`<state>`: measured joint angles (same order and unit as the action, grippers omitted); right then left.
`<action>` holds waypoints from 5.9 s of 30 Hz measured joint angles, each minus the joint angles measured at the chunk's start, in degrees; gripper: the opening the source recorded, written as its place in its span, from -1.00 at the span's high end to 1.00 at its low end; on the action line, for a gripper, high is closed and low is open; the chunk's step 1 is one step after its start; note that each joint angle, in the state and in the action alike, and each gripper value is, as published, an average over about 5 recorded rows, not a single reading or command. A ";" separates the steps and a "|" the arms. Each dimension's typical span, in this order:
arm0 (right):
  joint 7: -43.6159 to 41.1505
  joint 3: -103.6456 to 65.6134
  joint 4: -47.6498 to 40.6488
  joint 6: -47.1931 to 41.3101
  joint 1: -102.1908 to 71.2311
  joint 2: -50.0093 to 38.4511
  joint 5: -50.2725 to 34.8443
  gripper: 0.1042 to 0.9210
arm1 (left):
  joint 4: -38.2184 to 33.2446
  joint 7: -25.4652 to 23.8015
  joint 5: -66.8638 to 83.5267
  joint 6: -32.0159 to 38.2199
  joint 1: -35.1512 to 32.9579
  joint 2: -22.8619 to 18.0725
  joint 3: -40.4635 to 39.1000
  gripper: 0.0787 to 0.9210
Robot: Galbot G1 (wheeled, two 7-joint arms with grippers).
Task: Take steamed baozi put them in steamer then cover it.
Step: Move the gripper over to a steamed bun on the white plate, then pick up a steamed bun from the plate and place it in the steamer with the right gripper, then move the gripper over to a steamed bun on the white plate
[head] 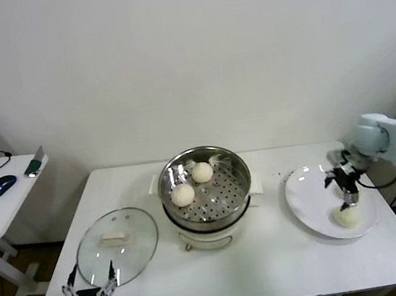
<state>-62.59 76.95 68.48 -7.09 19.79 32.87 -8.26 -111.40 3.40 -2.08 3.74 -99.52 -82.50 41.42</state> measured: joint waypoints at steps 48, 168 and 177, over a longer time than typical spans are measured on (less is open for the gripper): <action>-3.08 -0.73 -6.59 12.46 3.48 7.71 5.85 -0.39 | 1.25 0.06 -1.35 0.22 0.19 -0.63 -0.72 -0.77; -1.04 -17.00 -31.20 11.35 -10.12 13.33 13.69 -0.76 | -1.26 0.10 -0.95 0.14 -2.56 -1.14 0.30 -0.77; -0.79 -20.87 -35.41 12.39 -13.17 15.57 17.37 -0.76 | -0.54 0.12 -1.07 0.15 -2.15 -1.20 0.33 -0.77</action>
<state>-63.38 56.08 33.08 5.30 6.63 48.44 9.11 -111.93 3.53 -3.15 3.89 -101.67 -83.70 41.75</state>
